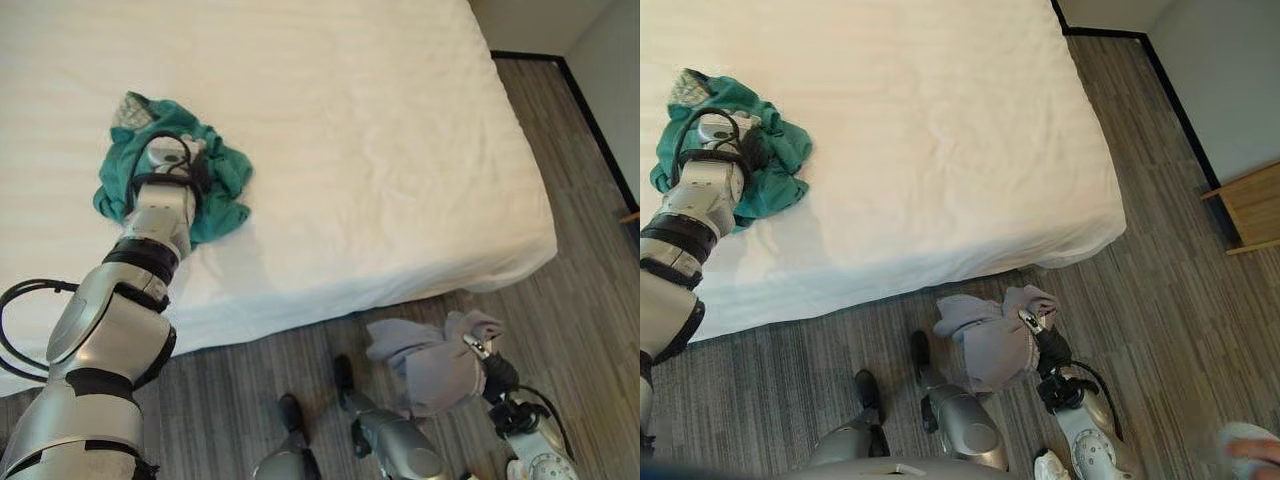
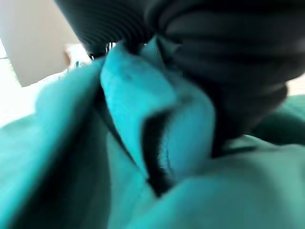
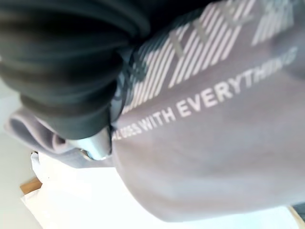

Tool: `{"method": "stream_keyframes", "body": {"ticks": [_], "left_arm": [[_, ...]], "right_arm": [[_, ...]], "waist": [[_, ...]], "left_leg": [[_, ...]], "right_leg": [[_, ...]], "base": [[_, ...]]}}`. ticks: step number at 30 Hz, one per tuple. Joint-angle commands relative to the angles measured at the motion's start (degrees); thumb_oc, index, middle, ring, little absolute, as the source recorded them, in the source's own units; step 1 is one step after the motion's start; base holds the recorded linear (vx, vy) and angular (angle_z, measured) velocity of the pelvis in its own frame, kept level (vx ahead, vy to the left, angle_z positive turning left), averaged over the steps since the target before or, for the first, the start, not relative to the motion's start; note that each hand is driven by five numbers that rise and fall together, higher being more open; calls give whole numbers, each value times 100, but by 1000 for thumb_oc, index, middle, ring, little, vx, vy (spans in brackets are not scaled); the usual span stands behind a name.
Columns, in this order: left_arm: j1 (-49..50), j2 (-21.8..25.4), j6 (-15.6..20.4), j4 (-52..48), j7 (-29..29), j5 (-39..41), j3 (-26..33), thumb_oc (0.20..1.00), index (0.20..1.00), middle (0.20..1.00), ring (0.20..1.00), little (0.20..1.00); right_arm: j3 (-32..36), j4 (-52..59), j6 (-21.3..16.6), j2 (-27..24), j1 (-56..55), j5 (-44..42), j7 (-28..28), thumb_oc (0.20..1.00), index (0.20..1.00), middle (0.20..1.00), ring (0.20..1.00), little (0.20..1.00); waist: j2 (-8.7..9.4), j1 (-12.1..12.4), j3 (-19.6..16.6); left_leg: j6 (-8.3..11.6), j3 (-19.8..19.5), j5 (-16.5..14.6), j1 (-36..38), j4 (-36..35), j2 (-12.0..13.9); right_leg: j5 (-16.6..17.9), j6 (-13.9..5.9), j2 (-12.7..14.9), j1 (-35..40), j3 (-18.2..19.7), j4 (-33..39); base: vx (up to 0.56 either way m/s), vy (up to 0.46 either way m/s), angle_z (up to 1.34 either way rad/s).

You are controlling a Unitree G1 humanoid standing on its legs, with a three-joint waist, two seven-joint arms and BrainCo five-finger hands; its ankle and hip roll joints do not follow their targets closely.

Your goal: Pick up bed clothes into laundry basket.

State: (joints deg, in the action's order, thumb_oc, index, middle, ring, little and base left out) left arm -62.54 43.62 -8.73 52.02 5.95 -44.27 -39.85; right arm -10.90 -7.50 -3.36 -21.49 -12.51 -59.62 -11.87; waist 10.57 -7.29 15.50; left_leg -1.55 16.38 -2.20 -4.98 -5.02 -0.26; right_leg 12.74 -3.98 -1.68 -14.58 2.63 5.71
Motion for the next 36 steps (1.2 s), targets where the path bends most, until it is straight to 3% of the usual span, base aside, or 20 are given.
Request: {"method": "stream_keyframes", "body": {"ticks": [1,3,4,5,7,8,9,12,16,19,20,27,28,36], "left_arm": [[909,-112,400,-1299,-179,388,769,200,200,200,200,200],[1951,-81,659,-2306,-76,1153,1584,200,200,200,200,200],[2004,-76,656,-2341,-86,1156,1623,200,200,200,200,200],[2247,-371,668,-2505,5,1662,1899,200,200,200,200,200],[3123,-347,810,-3339,-202,2973,2766,200,200,200,200,200],[3161,-339,800,-3370,-213,2974,2800,200,200,200,200,200],[4174,-498,1149,-4059,-399,4125,3444,200,200,200,200,200],[5211,-803,1447,-4551,-531,5615,3991,200,200,200,200,200],[6551,-1242,1637,-5381,-786,6850,4604,200,200,200,200,200],[7189,-1836,1676,-5498,-866,7470,4791,200,200,200,200,200],[7531,-2232,1686,-5612,-950,7739,4810,200,200,200,200,200],[7675,-2695,1594,-5420,-985,8084,4446,200,200,200,200,200],[7127,-2257,1971,-5208,-27,6706,4910,200,200,200,200,200],[6771,-2272,2010,-5221,70,6768,4957,200,200,200,200,200]], "right_arm": [[755,442,-380,19,69,-153,-143,200,200,200,200,200],[967,470,-340,128,-26,25,-95,200,200,200,200,200],[955,477,-336,107,-39,27,-93,200,200,200,200,200],[975,480,-327,124,-23,83,-61,200,200,200,200,200],[1235,522,-233,185,-57,268,-13,200,200,200,200,200],[1218,525,-232,175,-57,268,-10,200,200,200,200,200],[1324,595,-179,284,3,532,-15,200,200,200,200,200],[1406,607,-211,328,78,733,20,200,200,200,200,200],[1478,587,-246,255,104,1180,-8,200,200,200,200,200],[1503,598,-256,205,38,1522,-39,200,200,200,200,200],[1538,564,-260,235,3,1729,7,200,200,200,200,200],[1527,647,-282,213,-75,2266,183,200,200,200,200,200],[1751,182,-376,-221,801,2545,971,200,200,200,200,200],[2013,312,-354,-268,627,2568,940,200,200,200,200,200]], "waist": [[-391,229,-39],[-513,346,-176],[-526,326,-183],[-572,342,-244],[-678,463,-369],[-675,435,-391],[-781,557,-533],[-884,643,-708],[-951,830,-901],[-957,929,-1015],[-967,986,-1067],[-973,1046,-1143],[-810,740,-1020],[-765,581,-1085]], "left_leg": [[268,-763,464,-41,2,187],[256,-855,404,133,2,125],[256,-858,399,144,2,126],[250,-891,376,229,2,101],[234,-975,331,366,2,63],[236,-981,360,335,2,58],[231,-1074,375,441,2,26],[226,-1170,395,577,2,-4],[226,-1332,440,721,2,-36],[217,-1410,467,815,2,-61],[200,-1468,484,857,2,-80],[175,-1590,510,937,2,-97],[414,-523,361,1061,41,447],[519,-495,447,1152,69,570]], "right_leg": [[-315,-511,272,554,-327,-85],[-404,-464,332,744,-404,-117],[-408,-464,331,757,-407,-117],[-449,-439,345,853,-431,-135],[-523,-405,384,1008,-501,-157],[-501,-401,389,983,-507,-152],[-578,-353,429,1113,-572,-219],[-689,-279,461,1274,-675,-300],[-775,-208,488,1510,-813,-306],[-816,-181,500,1670,-890,-284],[-860,-166,509,1753,-951,-288],[-930,-140,520,1873,-1051,-322],[-683,-428,1038,1514,-1027,-562],[-648,-382,965,1566,-957,-545]], "base": [[74,40,2],[99,29,16],[88,16,28],[89,12,24],[84,8,32],[69,-7,31],[65,1,28],[60,-14,31],[29,-44,27],[15,-62,28],[2,-64,25],[5,-44,11],[-15,-48,8],[-31,-60,-8]]}}
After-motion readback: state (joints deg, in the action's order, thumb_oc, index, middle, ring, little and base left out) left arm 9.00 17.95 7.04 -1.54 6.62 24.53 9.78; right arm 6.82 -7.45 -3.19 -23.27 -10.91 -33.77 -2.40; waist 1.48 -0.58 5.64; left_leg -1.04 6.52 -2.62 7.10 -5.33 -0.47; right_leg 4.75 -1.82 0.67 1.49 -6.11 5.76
